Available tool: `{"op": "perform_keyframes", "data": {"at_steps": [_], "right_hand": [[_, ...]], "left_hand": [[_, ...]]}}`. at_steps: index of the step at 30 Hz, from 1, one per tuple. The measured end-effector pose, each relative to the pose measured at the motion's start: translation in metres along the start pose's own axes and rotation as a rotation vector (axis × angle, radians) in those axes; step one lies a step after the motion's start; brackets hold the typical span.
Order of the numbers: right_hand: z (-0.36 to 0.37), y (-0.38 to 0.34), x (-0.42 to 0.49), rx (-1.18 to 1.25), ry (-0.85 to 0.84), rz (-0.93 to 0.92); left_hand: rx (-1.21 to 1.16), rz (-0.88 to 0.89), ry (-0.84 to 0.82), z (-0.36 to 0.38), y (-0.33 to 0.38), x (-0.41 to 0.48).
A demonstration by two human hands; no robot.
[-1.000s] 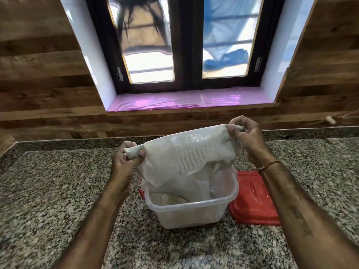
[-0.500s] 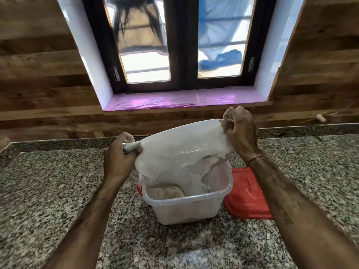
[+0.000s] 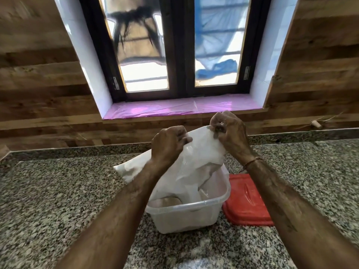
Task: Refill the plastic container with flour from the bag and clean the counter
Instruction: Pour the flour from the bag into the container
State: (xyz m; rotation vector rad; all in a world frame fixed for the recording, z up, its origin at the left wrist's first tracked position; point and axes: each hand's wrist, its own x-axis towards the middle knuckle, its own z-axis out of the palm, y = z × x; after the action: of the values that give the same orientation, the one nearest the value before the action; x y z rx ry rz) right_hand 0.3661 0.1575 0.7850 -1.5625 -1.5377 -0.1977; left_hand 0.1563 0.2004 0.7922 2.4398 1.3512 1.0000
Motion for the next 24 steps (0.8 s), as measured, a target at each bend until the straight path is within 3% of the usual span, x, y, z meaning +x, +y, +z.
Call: {"op": "perform_keyframes", "data": {"at_steps": [2, 4, 6, 8, 11, 14, 21, 24], "right_hand": [[-0.01, 0.007, -0.004, 0.241, -0.083, 0.14], [-0.018, 0.02, -0.016, 0.536, -0.28, 0.347], [-0.014, 0.034, -0.036, 0.657, -0.473, 0.454], [-0.003, 0.04, -0.054, 0.716, -0.538, 0.488], [0.014, 0.036, -0.066, 0.8, -0.427, 0.523], [0.027, 0.036, -0.072, 0.71, -0.27, 0.524], [0.042, 0.029, -0.08, 0.158, -0.033, 0.416], [0.035, 0.028, -0.078, 0.374, -0.089, 0.456]], "left_hand": [[-0.101, -0.028, 0.03, 0.007, -0.004, 0.003], [-0.193, -0.052, 0.053, 0.006, -0.017, 0.005], [-0.282, -0.063, 0.066, 0.002, -0.029, 0.008], [-0.35, -0.083, 0.071, 0.0, -0.036, 0.01], [-0.393, -0.124, 0.087, -0.001, -0.039, 0.008], [-0.409, -0.161, 0.109, -0.003, -0.043, 0.007], [-0.4, -0.225, 0.164, -0.008, -0.048, 0.009], [-0.436, -0.237, 0.15, -0.007, -0.054, 0.01]]}}
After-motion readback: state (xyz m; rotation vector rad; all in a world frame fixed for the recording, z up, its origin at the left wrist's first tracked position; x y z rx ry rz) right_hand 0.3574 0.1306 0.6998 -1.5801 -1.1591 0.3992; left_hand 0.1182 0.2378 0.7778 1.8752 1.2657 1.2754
